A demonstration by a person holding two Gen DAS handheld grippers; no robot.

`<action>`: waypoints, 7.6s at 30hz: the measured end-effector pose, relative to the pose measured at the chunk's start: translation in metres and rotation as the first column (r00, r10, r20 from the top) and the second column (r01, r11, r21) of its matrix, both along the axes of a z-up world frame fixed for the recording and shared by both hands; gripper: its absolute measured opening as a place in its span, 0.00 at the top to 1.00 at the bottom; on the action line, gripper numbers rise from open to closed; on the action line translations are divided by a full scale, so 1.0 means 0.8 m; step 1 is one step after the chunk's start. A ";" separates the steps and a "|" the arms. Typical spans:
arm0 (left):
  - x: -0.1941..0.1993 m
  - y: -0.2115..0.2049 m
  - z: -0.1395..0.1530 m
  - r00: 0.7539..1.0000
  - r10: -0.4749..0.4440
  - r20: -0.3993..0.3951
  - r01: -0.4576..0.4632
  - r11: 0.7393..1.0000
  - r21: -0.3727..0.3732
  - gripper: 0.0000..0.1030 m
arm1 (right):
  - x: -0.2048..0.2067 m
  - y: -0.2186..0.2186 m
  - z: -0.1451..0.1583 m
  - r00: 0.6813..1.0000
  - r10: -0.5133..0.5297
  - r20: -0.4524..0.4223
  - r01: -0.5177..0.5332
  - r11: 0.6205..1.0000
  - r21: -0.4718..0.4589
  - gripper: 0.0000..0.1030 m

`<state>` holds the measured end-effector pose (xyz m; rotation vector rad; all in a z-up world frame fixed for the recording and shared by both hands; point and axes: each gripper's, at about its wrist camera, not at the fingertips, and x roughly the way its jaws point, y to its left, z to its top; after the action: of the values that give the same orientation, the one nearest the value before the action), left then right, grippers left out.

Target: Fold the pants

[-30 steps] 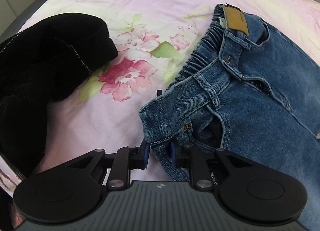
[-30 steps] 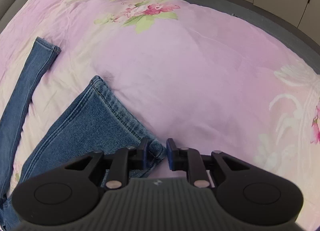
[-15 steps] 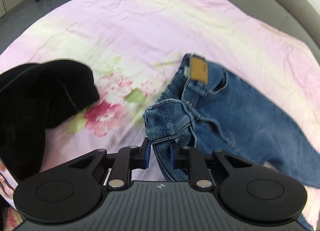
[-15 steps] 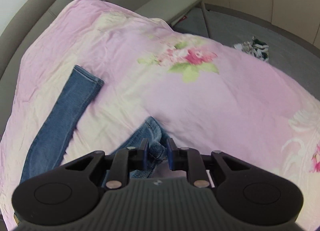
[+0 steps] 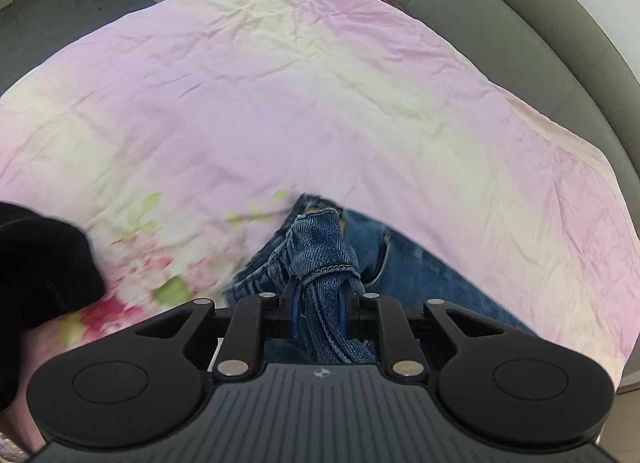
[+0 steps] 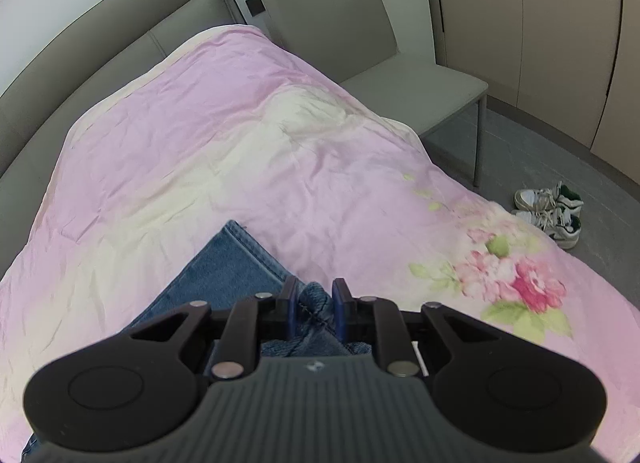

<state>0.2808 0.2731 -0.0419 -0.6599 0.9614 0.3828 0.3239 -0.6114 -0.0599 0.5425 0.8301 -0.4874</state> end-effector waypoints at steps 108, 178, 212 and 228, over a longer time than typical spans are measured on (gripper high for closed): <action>0.249 -0.207 -0.188 0.587 -0.570 -0.575 0.793 0.261 0.550 0.77 | 0.247 0.306 -0.191 0.177 0.755 -0.631 -0.968 0.017 -0.251 0.98; 0.023 -0.354 -0.201 0.746 -0.554 -0.371 0.639 0.752 0.161 0.85 | 0.104 0.042 -0.131 0.958 0.264 -0.108 -0.274 0.957 -0.091 1.00; 0.040 -0.144 -0.072 0.851 -0.445 -0.280 0.525 0.734 0.431 0.37 | 0.103 0.102 -0.134 0.909 0.413 -0.057 -0.414 0.910 0.000 0.69; 0.123 -0.012 -0.162 0.933 -0.304 -0.194 0.348 0.897 0.271 0.20 | 0.160 0.221 -0.178 0.827 0.473 -0.302 -0.526 0.842 -0.121 0.62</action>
<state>0.3792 0.2635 -0.1717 -0.1850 1.1068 0.2722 0.4520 -0.4343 -0.2021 0.0547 1.1209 -0.1468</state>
